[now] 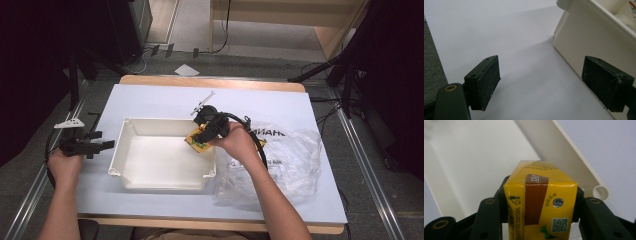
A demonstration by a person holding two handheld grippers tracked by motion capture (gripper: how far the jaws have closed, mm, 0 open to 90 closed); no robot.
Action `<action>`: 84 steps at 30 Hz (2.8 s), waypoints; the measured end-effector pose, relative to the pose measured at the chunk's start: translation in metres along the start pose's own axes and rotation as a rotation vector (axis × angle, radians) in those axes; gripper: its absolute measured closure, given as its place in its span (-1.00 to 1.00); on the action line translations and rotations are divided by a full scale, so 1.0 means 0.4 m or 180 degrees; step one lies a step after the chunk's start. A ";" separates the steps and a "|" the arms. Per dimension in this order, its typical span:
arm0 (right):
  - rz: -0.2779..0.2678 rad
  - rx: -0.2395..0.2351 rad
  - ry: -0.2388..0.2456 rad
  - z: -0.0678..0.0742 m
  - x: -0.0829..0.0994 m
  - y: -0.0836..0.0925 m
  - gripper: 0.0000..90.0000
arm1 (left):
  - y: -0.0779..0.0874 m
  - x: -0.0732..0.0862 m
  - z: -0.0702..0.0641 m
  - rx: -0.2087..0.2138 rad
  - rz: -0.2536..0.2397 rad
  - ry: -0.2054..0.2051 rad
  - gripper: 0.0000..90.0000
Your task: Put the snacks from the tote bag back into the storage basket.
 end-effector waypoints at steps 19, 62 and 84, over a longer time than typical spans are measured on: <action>0.0098 0.0040 0.0001 0.006 0.000 -0.047 0.21 | 0.001 0.000 0.001 -0.0001 -0.0006 -0.0006 -0.64; -0.0132 -0.0011 -0.0170 0.008 -0.012 -0.066 0.15 | 0.000 0.000 -0.001 0.0006 0.0004 -0.0006 -0.64; -0.0266 -0.0008 -0.0302 0.011 -0.024 -0.006 -0.01 | 0.001 0.001 0.000 0.0021 0.0004 -0.0005 -0.64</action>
Point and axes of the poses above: each handheld gripper's, and its own axes: y roughly backward along the jaws, x roughly out of its underside, z roughly to its left, the point moved 6 cm from there along -y, roughly forward along the jaws, and after that the axes turned 12 degrees about -y, right-handed, at the moved point
